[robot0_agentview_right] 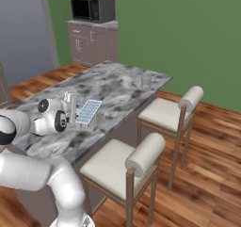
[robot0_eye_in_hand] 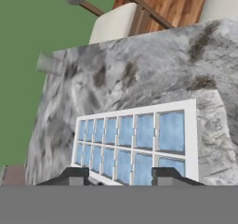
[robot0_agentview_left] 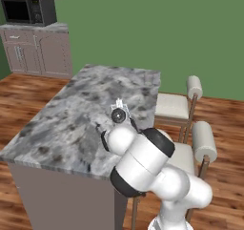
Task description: Open the freezer door, pick up the ice cube tray from the freezer, and place it on the dining counter.
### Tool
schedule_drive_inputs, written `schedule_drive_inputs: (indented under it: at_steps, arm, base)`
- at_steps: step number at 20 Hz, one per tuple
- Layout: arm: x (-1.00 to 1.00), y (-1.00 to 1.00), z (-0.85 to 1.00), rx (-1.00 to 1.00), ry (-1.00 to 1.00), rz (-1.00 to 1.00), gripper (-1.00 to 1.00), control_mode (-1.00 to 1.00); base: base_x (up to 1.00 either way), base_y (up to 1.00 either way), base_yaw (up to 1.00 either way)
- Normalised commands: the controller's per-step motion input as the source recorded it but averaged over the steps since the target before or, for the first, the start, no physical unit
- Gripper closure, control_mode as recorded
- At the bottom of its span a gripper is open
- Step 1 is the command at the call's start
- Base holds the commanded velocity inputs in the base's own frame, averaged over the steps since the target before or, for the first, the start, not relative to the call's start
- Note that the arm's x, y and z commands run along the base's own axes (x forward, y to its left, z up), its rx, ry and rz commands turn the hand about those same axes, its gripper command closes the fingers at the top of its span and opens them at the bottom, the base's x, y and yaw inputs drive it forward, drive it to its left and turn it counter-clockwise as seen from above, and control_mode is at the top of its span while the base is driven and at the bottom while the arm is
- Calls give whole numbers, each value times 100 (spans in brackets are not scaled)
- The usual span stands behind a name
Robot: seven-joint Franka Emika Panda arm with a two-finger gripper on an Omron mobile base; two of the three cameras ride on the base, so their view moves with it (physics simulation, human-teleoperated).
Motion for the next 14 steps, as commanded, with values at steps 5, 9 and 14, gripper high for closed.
schedule_drive_inputs:
  at_steps: [5,9,14]
  arm:
    - [-3,-1,61,4,0,0,-100,-100]
    - [-24,-11,83,3,4,0,-100,-100]
    - [-52,-32,87,4,11,0,-100,-100]
  base:
    - [0,0,0]
    - [0,0,0]
    - [0,0,0]
